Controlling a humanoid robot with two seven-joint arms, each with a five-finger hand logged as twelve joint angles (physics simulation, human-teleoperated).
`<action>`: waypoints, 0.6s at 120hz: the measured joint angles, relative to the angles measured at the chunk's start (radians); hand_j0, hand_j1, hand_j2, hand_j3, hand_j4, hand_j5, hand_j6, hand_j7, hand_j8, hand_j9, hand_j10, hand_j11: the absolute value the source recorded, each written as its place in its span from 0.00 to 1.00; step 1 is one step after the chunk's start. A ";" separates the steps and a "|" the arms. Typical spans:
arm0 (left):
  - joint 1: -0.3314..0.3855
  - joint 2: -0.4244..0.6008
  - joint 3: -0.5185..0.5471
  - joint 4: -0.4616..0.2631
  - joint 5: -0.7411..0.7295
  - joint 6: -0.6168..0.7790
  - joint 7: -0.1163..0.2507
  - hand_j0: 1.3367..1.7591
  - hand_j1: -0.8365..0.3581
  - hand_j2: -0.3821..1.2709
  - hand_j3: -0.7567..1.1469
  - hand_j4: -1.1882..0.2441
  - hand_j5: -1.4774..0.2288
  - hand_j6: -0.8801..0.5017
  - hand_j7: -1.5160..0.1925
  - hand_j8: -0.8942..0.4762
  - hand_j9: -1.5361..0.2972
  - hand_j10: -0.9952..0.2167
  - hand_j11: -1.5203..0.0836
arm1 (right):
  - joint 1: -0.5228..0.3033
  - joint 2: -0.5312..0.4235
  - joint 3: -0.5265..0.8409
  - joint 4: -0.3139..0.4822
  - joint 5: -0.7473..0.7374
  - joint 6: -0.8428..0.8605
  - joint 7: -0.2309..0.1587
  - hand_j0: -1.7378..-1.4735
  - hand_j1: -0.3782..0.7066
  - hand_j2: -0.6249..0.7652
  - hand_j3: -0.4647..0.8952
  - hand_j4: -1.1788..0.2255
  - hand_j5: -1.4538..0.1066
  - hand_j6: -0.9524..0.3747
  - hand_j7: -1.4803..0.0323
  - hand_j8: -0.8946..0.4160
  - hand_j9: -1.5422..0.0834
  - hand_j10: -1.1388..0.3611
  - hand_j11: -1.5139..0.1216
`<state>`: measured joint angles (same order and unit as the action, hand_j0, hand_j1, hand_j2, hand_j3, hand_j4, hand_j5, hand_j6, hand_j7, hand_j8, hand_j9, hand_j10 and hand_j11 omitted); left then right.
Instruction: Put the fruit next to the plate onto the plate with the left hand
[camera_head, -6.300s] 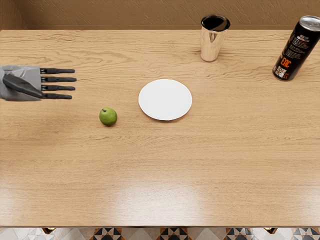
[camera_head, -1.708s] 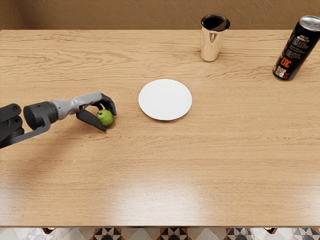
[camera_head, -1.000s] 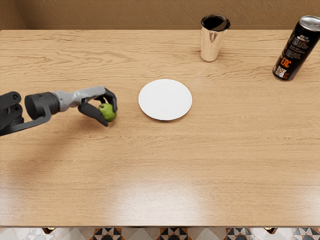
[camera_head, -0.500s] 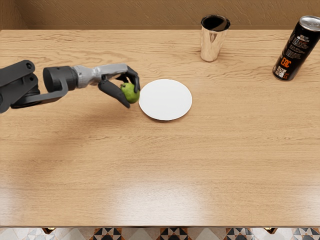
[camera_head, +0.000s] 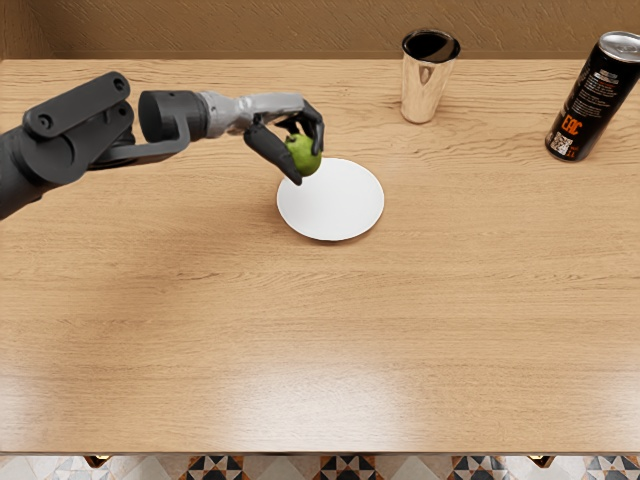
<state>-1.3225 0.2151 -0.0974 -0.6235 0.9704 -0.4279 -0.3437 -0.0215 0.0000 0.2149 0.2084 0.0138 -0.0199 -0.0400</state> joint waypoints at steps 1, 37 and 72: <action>-0.002 -0.003 0.001 0.002 0.001 0.000 0.000 0.74 0.42 0.45 0.40 0.30 0.18 0.38 0.24 0.43 0.24 0.42 0.26 | 0.000 0.000 0.000 0.000 0.000 0.000 0.000 0.30 0.06 0.45 0.34 0.82 0.91 0.70 0.95 0.66 0.93 0.74 0.90; -0.042 -0.097 0.021 0.063 -0.003 -0.003 0.000 0.74 0.43 0.44 0.40 0.30 0.18 0.38 0.24 0.43 0.23 0.41 0.25 | 0.000 0.000 0.000 0.000 0.000 0.000 0.000 0.30 0.06 0.45 0.34 0.82 0.91 0.70 0.95 0.66 0.93 0.74 0.90; -0.052 -0.131 0.030 0.103 -0.003 -0.002 0.000 0.74 0.45 0.43 0.40 0.30 0.18 0.37 0.23 0.43 0.23 0.40 0.26 | 0.000 0.000 0.000 0.000 0.000 0.000 0.000 0.30 0.06 0.45 0.34 0.82 0.91 0.70 0.95 0.66 0.93 0.74 0.90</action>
<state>-1.3745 0.0838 -0.0675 -0.5207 0.9673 -0.4298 -0.3434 -0.0215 0.0000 0.2148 0.2086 0.0138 -0.0199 -0.0399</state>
